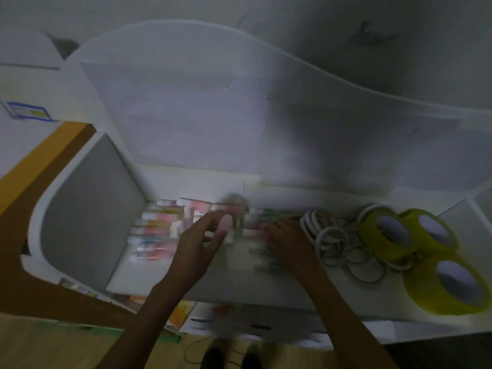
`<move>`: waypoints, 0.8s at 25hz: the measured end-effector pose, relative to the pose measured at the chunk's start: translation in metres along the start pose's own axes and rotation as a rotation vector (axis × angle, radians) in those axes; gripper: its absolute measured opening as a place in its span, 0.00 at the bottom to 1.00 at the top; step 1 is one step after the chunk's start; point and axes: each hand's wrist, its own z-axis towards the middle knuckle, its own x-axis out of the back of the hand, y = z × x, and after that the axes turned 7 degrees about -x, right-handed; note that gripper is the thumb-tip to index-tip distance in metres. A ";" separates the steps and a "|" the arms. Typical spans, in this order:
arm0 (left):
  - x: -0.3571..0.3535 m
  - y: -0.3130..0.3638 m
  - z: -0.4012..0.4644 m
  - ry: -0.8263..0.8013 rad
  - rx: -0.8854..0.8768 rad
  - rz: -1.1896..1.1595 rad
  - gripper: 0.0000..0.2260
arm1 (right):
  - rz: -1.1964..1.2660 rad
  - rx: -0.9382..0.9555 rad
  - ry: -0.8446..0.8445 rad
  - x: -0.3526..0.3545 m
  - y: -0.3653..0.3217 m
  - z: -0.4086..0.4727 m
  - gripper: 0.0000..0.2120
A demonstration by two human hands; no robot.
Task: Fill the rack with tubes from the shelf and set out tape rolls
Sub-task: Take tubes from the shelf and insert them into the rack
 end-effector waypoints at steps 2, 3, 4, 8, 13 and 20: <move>-0.001 0.006 -0.002 0.002 0.001 -0.008 0.13 | -0.019 -0.019 -0.023 0.001 -0.003 0.001 0.05; -0.001 0.008 -0.002 0.011 0.008 -0.014 0.14 | -0.027 -0.021 -0.020 -0.001 -0.003 0.002 0.07; -0.001 0.008 -0.002 0.020 0.010 -0.015 0.15 | -0.033 -0.027 -0.020 0.001 -0.004 0.003 0.09; 0.002 0.009 -0.001 0.035 0.022 -0.043 0.15 | -0.063 -0.023 0.024 0.001 -0.003 0.004 0.08; 0.008 0.006 0.000 0.031 -0.010 -0.057 0.12 | 0.252 -0.090 0.025 0.013 -0.002 0.006 0.08; 0.009 0.005 0.008 0.066 0.003 -0.056 0.15 | 1.113 -0.466 0.199 0.052 -0.021 -0.008 0.14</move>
